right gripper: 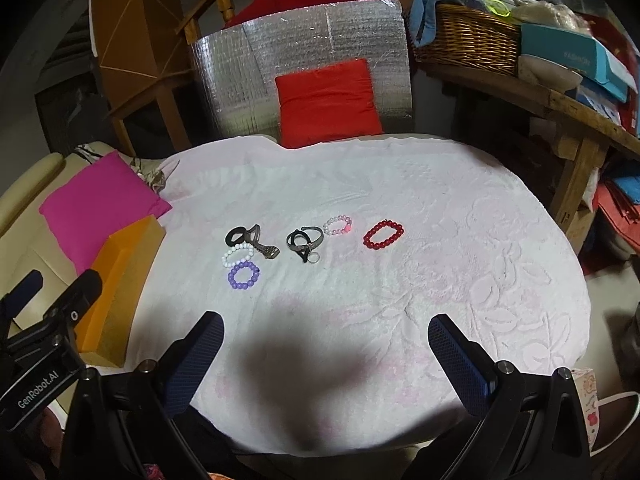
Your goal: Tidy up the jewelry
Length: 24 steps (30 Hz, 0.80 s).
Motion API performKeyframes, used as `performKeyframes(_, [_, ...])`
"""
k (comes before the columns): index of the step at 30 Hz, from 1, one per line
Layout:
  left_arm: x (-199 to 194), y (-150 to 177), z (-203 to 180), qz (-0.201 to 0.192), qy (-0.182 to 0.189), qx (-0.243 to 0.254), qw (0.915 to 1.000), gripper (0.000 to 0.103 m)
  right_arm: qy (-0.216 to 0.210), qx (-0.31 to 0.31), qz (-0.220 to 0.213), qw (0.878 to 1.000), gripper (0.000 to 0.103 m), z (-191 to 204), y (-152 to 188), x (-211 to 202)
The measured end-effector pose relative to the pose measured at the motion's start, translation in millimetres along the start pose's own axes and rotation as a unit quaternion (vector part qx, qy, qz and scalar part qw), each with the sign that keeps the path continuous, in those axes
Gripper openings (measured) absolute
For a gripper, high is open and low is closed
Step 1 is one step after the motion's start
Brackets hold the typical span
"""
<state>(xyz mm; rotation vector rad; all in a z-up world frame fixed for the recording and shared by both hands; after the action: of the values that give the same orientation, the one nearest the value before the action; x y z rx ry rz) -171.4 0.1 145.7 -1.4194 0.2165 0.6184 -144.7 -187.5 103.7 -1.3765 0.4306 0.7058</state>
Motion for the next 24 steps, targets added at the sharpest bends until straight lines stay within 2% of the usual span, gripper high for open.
performKeyframes(24, [4.6,6.2,-4.4,0.009,-0.004,0.016,0.9998,0.103,-0.005,0.0,0.001,1.0,0.103,0.8,0.9,1.1])
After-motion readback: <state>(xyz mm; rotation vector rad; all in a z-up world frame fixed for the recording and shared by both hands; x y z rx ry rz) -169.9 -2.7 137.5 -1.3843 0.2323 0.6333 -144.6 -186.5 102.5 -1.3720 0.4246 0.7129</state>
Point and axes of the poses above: each gripper's, at about its wrist camera, not at the fingertips, and x roughly the way its jaws point, z to its left, y to its underside, the point moved 9 cm from there along x, roughly the way its jaws point, and after that the axes turned 2 degrees about -y, right-handed, at the moved point
